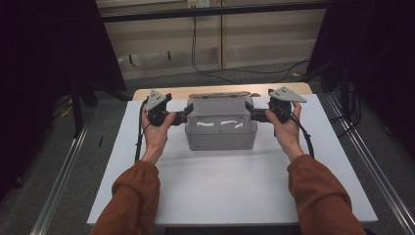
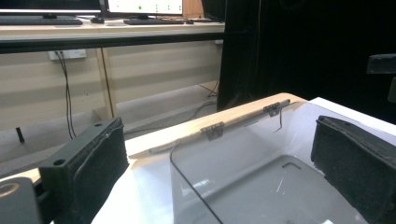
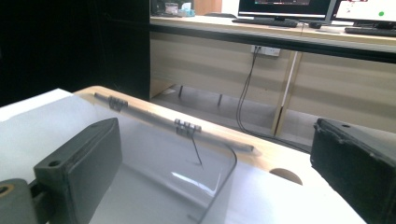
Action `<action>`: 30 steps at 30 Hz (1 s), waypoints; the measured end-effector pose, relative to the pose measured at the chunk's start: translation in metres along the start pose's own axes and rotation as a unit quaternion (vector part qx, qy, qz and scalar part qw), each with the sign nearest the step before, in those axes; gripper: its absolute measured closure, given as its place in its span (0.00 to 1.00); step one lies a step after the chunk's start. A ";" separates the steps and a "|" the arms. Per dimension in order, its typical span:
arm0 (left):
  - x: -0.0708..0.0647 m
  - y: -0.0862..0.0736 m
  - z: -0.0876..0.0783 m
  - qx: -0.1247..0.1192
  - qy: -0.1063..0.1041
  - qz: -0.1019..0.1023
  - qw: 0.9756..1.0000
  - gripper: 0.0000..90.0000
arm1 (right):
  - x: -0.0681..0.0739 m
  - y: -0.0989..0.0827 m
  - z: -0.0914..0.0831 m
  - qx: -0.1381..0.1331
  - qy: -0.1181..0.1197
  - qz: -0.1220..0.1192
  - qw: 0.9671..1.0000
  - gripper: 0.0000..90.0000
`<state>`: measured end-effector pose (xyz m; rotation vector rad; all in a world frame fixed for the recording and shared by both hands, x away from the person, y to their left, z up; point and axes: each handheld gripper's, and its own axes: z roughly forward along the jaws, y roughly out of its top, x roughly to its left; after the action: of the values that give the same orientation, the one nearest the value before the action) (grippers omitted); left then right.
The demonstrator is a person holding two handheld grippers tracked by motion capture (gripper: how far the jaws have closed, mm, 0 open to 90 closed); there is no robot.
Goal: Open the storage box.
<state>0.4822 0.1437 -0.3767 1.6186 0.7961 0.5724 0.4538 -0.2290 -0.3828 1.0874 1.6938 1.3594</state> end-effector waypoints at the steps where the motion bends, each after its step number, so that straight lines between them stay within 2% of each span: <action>1: 0.000 -0.001 -0.002 0.001 0.000 0.006 1.000 0.04 | 0.001 -0.001 -0.003 0.000 -0.001 0.003 1.000 0.02; 5: -0.001 -0.004 -0.011 0.000 0.004 0.003 1.000 0.04 | 0.005 -0.007 -0.011 -0.003 0.004 -0.002 1.000 0.02; 8: -0.002 -0.007 -0.018 0.000 0.010 0.012 1.000 0.04 | 0.010 -0.008 -0.018 0.000 0.011 -0.007 1.000 0.01; 13: -0.004 -0.013 -0.028 -0.003 0.014 0.006 1.000 0.04 | 0.014 -0.008 -0.031 -0.014 0.004 -0.009 1.000 0.01; 30: -0.010 -0.026 -0.058 -0.015 0.028 0.003 0.999 0.04 | 0.019 -0.022 -0.066 -0.025 -0.015 -0.009 1.000 0.01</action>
<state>0.4281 0.1761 -0.3905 1.5844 0.8212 0.6339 0.3830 -0.2400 -0.3907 1.0568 1.6372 1.3605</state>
